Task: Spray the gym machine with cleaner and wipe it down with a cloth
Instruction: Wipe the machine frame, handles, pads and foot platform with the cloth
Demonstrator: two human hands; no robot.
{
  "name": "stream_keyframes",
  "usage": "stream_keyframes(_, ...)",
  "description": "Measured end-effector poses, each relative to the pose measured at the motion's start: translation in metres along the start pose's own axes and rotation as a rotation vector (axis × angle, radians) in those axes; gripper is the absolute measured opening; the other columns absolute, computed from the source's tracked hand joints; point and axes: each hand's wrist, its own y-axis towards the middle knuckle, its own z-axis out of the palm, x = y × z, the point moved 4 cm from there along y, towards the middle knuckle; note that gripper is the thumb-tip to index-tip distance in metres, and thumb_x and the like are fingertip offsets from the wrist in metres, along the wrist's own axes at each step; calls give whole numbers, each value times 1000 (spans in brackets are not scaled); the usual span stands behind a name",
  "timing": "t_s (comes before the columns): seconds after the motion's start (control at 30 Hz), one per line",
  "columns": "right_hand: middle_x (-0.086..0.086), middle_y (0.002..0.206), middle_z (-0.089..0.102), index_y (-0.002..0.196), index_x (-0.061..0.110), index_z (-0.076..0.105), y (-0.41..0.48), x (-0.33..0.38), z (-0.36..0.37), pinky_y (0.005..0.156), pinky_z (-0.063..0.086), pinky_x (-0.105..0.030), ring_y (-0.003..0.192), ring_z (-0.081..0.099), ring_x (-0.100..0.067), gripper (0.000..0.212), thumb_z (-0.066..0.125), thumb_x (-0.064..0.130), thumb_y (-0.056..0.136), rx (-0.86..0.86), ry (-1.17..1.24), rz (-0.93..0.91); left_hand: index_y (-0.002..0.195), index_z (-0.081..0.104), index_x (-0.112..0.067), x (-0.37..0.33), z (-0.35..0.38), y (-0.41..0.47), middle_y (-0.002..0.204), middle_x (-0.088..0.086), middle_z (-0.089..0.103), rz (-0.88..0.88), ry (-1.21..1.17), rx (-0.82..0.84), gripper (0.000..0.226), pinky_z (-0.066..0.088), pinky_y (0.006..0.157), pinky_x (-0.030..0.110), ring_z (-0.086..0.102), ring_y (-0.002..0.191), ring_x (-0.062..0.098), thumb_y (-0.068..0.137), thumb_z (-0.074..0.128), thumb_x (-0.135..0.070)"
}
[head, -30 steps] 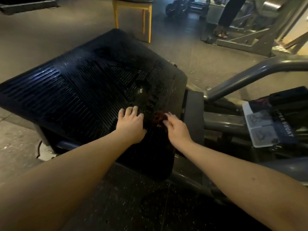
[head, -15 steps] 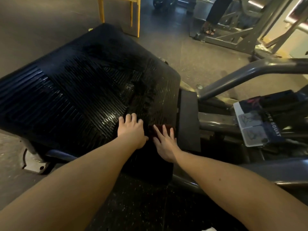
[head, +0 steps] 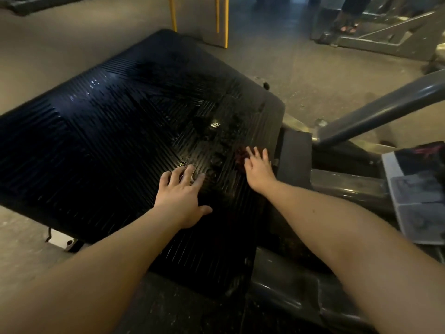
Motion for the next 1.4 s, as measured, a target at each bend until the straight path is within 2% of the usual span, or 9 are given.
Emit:
stream_keyframes(0.3,-8,171,19,160,16,36,-2,-5,-2,129,8,-45,160,1,-23,49,33,29,113,-84,114,-72,165,-1,-33,-5,-1,-5,173,2,-12,-41,19,-1,94,-4,128,50,-12,158,26,94,46,-74)
stream_keyframes(0.47,-10,163,32,151,8,49,-122,-1,40,129,13,-46,158,15,-24,59,34,37,101,12,168,-582,165,6,-31,-1,-7,-14,173,3,-5,-94,18,-51,84,-2,128,50,-7,159,27,99,43,-68)
stream_keyframes(0.6,-10,161,39,150,9,51,-120,3,34,129,14,-41,157,20,-20,52,40,30,104,126,61,-831,164,9,-29,10,-11,-29,172,5,-1,-189,21,-82,85,2,128,51,-4,158,29,97,41,-71)
stream_keyframes(0.67,-16,158,43,147,6,54,-85,5,27,128,18,-47,155,25,-28,50,43,28,103,127,-1,-809,164,9,-28,19,-11,-37,172,6,-2,-212,30,-76,87,3,128,51,-4,158,29,97,40,-73)
stream_keyframes(0.87,-6,170,22,159,18,38,-5,45,0,130,7,-43,160,3,-22,49,36,31,112,-49,60,-289,164,8,-25,43,-12,-52,172,7,-2,-306,46,-90,93,5,128,51,-4,158,31,95,42,-76)
stream_keyframes(1.1,-8,163,37,152,11,49,-145,48,38,129,13,-36,157,20,-18,51,45,25,103,64,161,-859,165,4,-31,62,-10,-53,173,5,-4,-306,17,-66,80,6,127,51,-6,157,30,101,36,-67)
stream_keyframes(1.2,-11,158,46,147,9,54,-129,45,33,128,20,-40,154,30,-23,49,53,15,99,153,73,-1027,165,0,-34,63,-4,-56,173,3,-9,-297,3,-86,79,2,127,51,-10,158,29,102,33,-67)
stream_keyframes(1.3,-11,161,41,148,11,54,-69,44,18,127,24,-45,155,27,-27,50,57,7,99,66,54,-878,165,-1,-35,64,-1,-56,173,3,-10,-295,-14,-104,78,-1,127,51,-12,157,28,102,33,-67)
stream_keyframes(1.4,1,172,15,157,22,43,-47,56,13,130,14,-46,159,7,-21,48,48,23,109,35,73,-551,165,0,-34,63,-2,-57,173,3,-11,-294,-16,-101,78,-2,127,51,-13,158,28,102,33,-66)
